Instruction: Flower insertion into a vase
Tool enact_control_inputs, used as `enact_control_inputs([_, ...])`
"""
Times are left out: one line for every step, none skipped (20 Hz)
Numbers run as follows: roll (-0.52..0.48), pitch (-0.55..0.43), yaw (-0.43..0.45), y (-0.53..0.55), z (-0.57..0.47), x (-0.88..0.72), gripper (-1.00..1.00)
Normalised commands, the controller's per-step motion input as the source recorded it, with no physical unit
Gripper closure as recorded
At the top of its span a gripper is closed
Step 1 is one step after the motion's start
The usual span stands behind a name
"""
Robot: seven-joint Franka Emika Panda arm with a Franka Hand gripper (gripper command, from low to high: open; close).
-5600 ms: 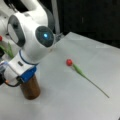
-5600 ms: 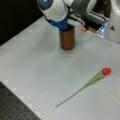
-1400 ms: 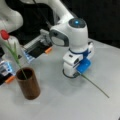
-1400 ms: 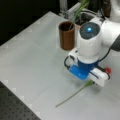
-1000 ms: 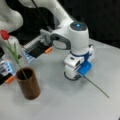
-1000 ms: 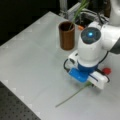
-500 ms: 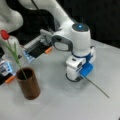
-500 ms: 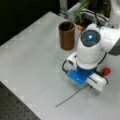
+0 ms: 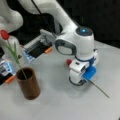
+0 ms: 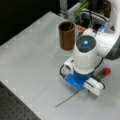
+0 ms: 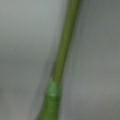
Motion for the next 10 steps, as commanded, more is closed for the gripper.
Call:
enact_control_inputs([-0.320, 0.010, 0.019, 0.12, -0.10, 0.18, -1.00])
enact_control_inputs([-0.316, -0.002, 0.004, 0.15, -0.11, 0.19, -1.00])
enact_control_inputs([-0.312, -0.005, -0.002, 0.17, -0.12, 0.19, -1.00])
enact_control_inputs([-0.309, -0.007, -0.005, 0.18, -0.12, 0.19, -1.00])
enact_control_inputs([-0.297, -0.008, -0.004, 0.20, -0.11, 0.19, -1.00])
enact_control_inputs([-0.290, -0.010, -0.002, 0.21, -0.10, 0.18, -1.00])
enact_control_inputs([-0.286, -0.013, 0.000, 0.21, -0.09, 0.18, -1.00])
enact_control_inputs([-0.282, -0.021, 0.002, 0.20, -0.09, 0.17, -1.00])
enact_control_inputs([-0.284, -0.029, 0.006, 0.19, -0.10, 0.17, -1.00])
enact_control_inputs([-0.280, -0.033, 0.012, 0.18, -0.10, 0.16, -1.00])
